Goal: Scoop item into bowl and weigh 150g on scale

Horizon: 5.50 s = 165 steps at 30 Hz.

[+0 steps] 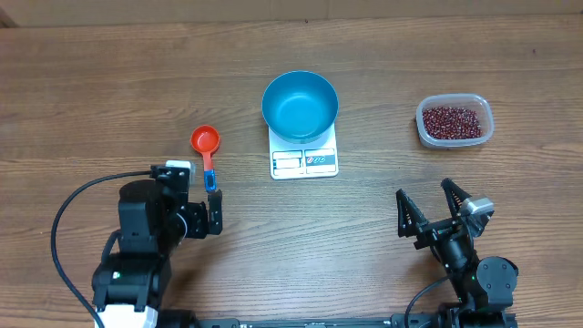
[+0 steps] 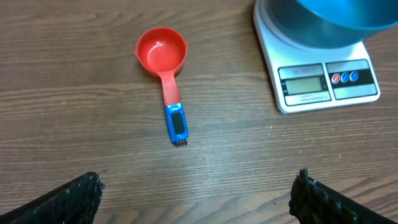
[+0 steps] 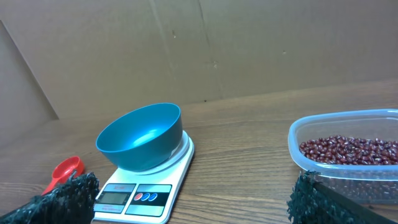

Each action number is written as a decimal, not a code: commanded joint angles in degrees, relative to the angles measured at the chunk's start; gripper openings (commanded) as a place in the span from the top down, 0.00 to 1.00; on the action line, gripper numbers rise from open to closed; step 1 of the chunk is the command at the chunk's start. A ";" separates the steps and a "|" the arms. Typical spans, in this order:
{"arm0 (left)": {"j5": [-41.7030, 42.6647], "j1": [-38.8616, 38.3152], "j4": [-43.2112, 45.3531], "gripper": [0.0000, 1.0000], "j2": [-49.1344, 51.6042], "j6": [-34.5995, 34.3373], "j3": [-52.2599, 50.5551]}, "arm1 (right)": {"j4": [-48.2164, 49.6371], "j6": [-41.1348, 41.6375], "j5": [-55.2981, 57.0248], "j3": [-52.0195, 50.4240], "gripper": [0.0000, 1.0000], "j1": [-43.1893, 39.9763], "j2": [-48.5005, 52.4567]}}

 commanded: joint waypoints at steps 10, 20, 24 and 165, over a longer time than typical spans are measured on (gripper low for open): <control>0.72 0.33 1.44 0.00 3.74 1.75 2.51 | 0.15 0.39 0.15 -0.31 0.00 -0.13 0.02; 0.92 0.33 -5.38 0.00 4.50 2.78 11.67 | 0.15 0.39 0.15 -0.31 0.00 -0.13 0.02; 1.81 0.24 -7.21 0.00 5.92 3.54 13.86 | 0.15 0.39 0.15 -0.31 0.00 -0.13 0.02; 6.47 0.24 -10.23 0.01 11.89 5.57 15.26 | 0.15 0.39 0.15 -0.31 0.00 -0.13 0.02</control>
